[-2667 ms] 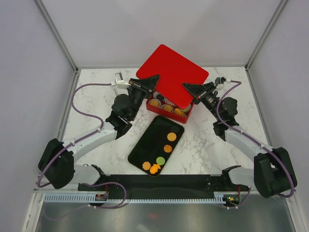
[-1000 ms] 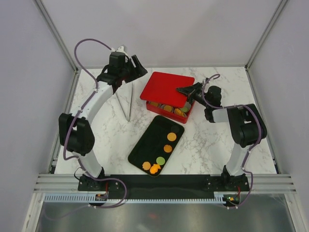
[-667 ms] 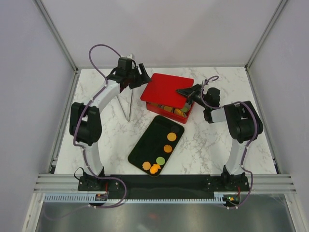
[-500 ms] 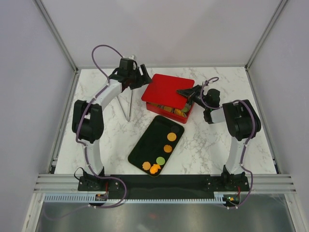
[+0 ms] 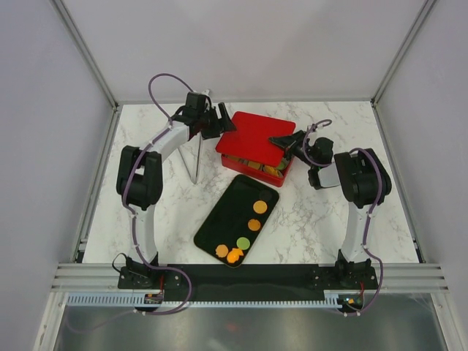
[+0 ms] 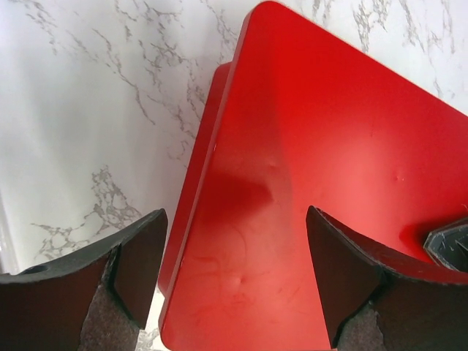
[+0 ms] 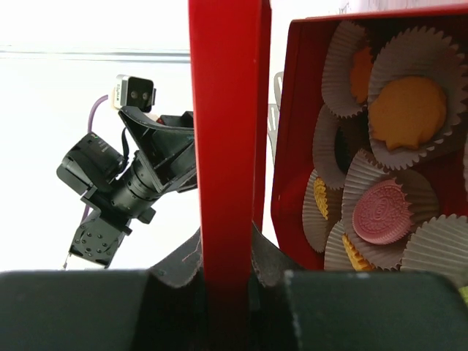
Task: Pack the cookies
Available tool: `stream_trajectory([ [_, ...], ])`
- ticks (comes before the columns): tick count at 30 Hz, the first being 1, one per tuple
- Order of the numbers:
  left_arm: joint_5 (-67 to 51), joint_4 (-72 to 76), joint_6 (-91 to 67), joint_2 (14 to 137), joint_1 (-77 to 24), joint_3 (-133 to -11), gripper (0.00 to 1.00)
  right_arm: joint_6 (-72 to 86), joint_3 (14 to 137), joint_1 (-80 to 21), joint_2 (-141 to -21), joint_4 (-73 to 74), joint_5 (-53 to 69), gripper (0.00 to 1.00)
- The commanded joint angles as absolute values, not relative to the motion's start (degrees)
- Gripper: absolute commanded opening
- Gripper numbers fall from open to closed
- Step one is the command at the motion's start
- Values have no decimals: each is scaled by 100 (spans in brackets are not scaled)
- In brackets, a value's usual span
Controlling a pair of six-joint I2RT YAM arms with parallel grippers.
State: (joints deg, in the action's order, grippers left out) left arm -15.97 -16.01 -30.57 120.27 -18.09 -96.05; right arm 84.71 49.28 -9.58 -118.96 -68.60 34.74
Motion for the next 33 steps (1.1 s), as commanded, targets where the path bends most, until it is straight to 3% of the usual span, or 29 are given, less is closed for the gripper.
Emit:
stream_trajectory([
  [1, -2074, -1310, -2848, 12111, -1837, -9861, 85, 8499, 4913, -853, -11935, -7567, 3533, 0],
  [29, -2040, -1590, -2760, 12243, -2039, -9853, 84, 8692, 4676, -721, -12138, -7822, 3937, 0],
  [33, -2004, -1617, -2760, 12252, -2065, -9861, 84, 8719, 4632, -695, -12111, -7822, 3955, 4],
])
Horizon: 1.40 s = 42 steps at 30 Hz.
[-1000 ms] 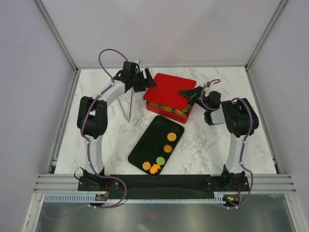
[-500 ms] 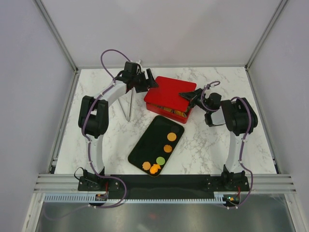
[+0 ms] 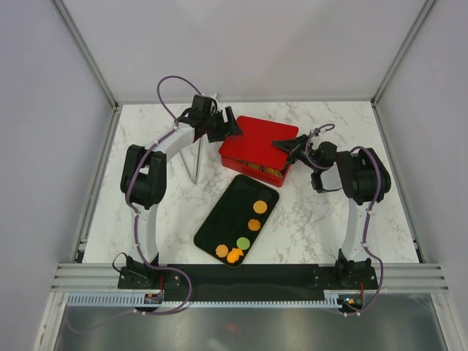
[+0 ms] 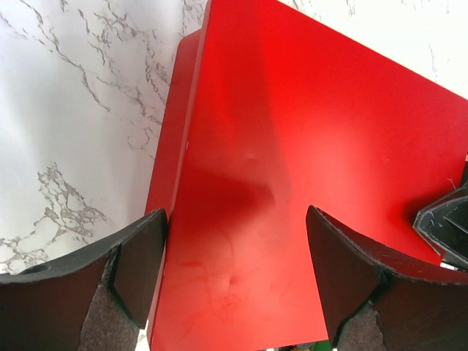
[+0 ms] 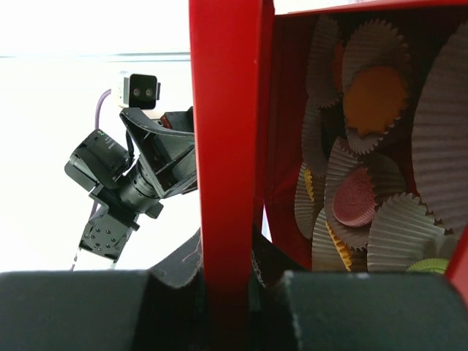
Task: Pack the cookies
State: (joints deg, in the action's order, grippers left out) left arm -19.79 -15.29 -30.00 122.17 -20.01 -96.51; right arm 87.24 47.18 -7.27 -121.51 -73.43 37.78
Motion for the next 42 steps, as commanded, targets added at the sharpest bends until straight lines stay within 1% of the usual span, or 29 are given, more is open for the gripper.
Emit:
stream_trajectory([
  [1, -1995, -1635, -2751, 12252, -2065, -9870, 84, 8710, 4597, -703, -12103, -7831, 3955, 7],
  [6, -1951, -1687, -2716, 12278, -2109, -9923, 83, 8719, 4509, -651, -12050, -7822, 3973, 14],
  [9, -1925, -1740, -2690, 12296, -2136, -9967, 83, 8719, 4439, -598, -11980, -7814, 3981, 15],
  [16, -1819, -1854, -2637, 12366, -2197, -10055, 82, 8578, 4395, -536, -11734, -7559, 4061, 23],
  [24, -1828, -1925, -2584, 12480, -2250, -10178, 81, 8508, 4342, -492, -11488, -7330, 4104, 29],
  [25, -1828, -1942, -2575, 12480, -2250, -10186, 81, 8508, 4333, -483, -11461, -7339, 4104, 31],
  [34, -1828, -2004, -2523, 12621, -2285, -10309, 80, 8429, 4070, -361, -11312, -7277, 4140, 33],
  [42, -1811, -2013, -2522, 12753, -2338, -10353, 79, 8341, 3789, -123, -11110, -7260, 4245, 38],
])
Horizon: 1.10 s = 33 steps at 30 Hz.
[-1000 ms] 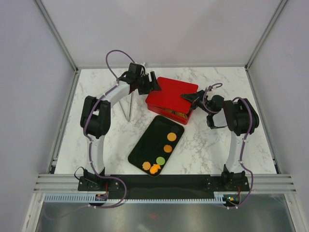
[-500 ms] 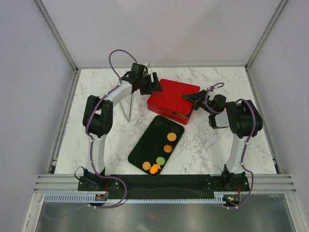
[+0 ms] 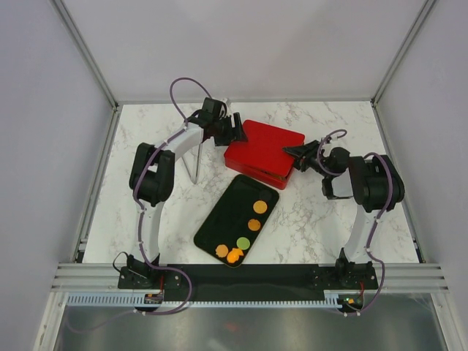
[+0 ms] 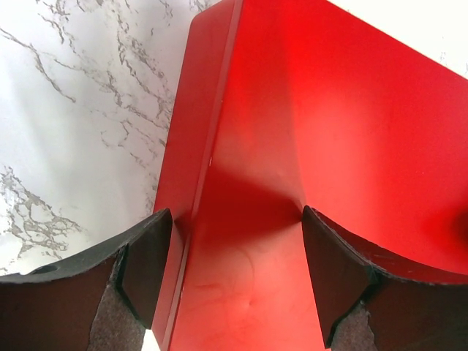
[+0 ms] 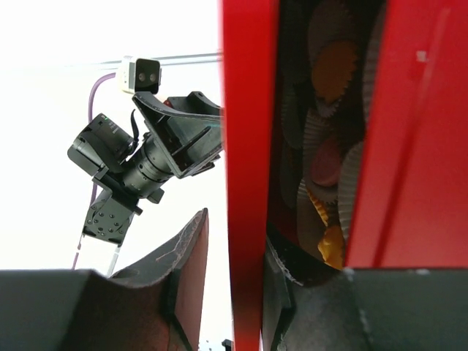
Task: Pack the cookies
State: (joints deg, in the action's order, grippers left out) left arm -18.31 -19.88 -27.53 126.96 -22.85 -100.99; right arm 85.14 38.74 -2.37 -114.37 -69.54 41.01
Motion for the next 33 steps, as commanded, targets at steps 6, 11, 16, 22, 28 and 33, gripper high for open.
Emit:
stream_trajectory([
  [6, -1793, -2013, -2540, 12814, -2373, -10380, 78, 8262, 3657, -35, -10978, -7119, 4324, 39],
  [11, -1784, -2013, -2531, 12832, -2391, -10397, 78, 7955, 3551, 158, -10794, -6681, 4351, 40],
  [16, -1793, -2021, -2522, 12858, -2408, -10406, 78, 7805, 3349, 307, -10670, -6478, 4412, 40],
  [22, -1723, -2021, -2487, 12928, -2478, -10433, 77, 7752, 3085, 448, -10556, -6478, 4474, 40],
  [28, -1749, -2039, -2452, 12955, -2531, -10529, 77, 7629, 2839, 580, -10494, -6451, 4500, 40],
  [33, -1679, -2100, -2338, 12981, -2619, -10617, 77, 7567, 2681, 685, -10433, -6434, 4500, 41],
])
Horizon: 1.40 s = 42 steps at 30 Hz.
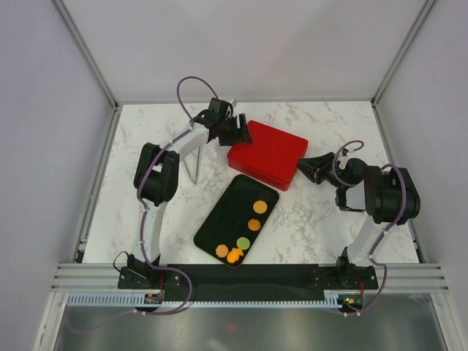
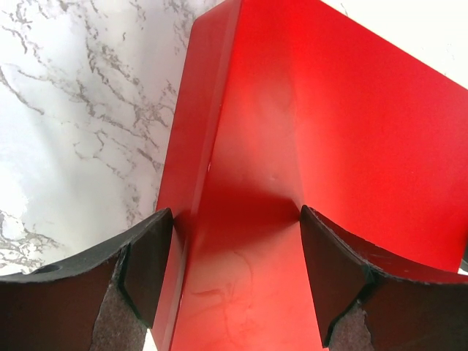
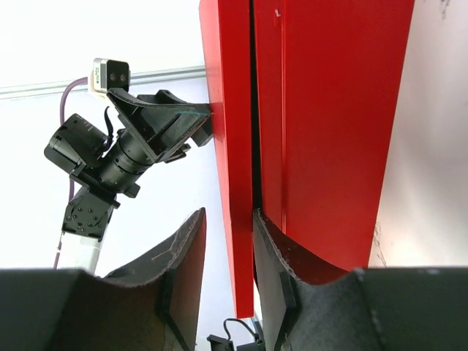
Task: Pack the cookies
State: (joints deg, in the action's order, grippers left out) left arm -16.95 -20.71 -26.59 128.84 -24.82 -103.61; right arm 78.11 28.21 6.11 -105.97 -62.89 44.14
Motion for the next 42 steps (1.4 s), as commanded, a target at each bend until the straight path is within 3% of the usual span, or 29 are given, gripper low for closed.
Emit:
stream_trajectory([
  [1, -1679, -2101, -2320, 12990, -2637, -10617, 77, 7567, 2655, 755, -10398, -6416, 4500, 41],
  [8, -1591, -2153, -2180, 12981, -2698, -10661, 77, 7252, 2584, 923, -10099, -5960, 4491, 51],
  [12, -1530, -2197, -2048, 12946, -2725, -10687, 77, 6104, 2952, 923, -9546, -3971, 4141, 57],
  [22, -1398, -2434, -1697, 12955, -2812, -10898, 77, 4862, 4464, 783, -9343, -1425, 2954, 72],
  [33, -1511, -2522, -1442, 12911, -2848, -10960, 77, 4658, 5352, 80, -10115, -782, 2338, 76],
  [42, -1801, -2716, -1178, 12920, -2962, -11100, 78, 4650, 5590, -158, -10248, -791, 2294, 73],
])
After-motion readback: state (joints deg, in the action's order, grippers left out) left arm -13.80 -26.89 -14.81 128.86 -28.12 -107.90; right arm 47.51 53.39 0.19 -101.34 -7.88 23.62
